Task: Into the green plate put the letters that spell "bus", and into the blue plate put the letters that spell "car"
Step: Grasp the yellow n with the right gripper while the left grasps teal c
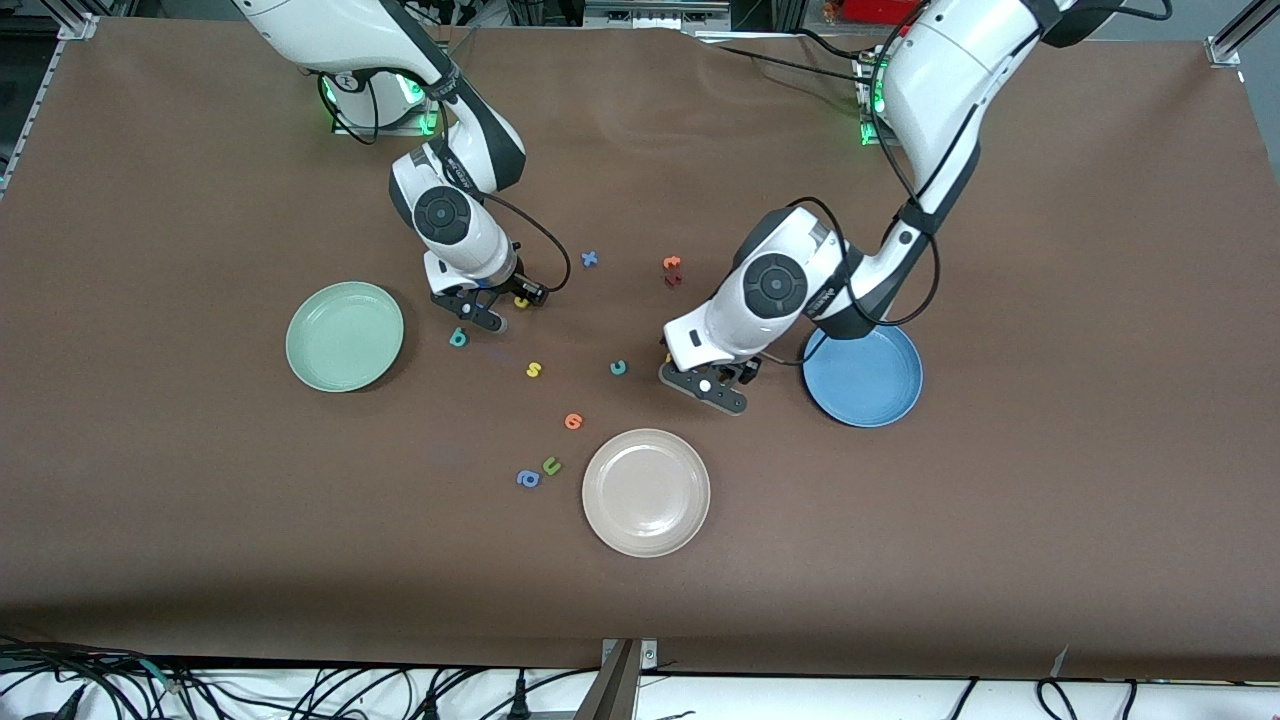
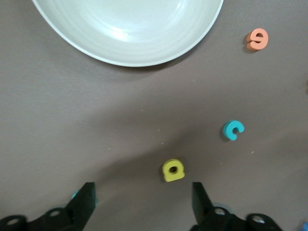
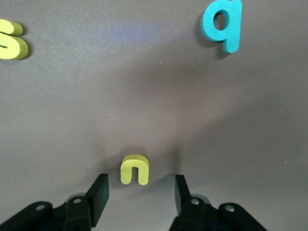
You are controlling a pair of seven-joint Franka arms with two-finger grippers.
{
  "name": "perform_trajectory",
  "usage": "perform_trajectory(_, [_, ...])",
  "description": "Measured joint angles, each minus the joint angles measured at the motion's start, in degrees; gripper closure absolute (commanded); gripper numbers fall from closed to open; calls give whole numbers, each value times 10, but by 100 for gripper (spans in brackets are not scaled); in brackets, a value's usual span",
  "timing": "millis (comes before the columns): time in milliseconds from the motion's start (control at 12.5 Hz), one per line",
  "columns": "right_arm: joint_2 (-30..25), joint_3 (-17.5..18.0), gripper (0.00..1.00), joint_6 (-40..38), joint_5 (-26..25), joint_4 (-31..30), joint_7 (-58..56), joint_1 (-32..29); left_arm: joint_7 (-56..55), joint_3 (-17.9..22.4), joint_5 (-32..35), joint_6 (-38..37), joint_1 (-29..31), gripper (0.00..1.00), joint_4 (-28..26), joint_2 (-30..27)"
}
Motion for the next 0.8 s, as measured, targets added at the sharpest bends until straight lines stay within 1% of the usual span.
perform_trajectory(160, [0,0,36,11,0,-4,0,0,-68,2,0,1,-16,19,5,3])
perform_trajectory(320, [0,0,42,22,0,-10,0,0,-128,19,0,2,-49,19,31,18])
perform_trajectory(400, [0,0,42,24,0,-11,0,0,-146,32,0,2,-67,19,49,29])
perform_trajectory(480, [0,0,49,24,0,-12,0,0,-157,43,0,2,-83,20,68,43])
perform_trajectory(560, [1,0,57,24,0,-12,0,0,-165,51,0,2,-94,24,84,55])
perform_trajectory(800, [1,0,78,24,0,-13,0,0,-191,59,0,2,-105,27,110,82])
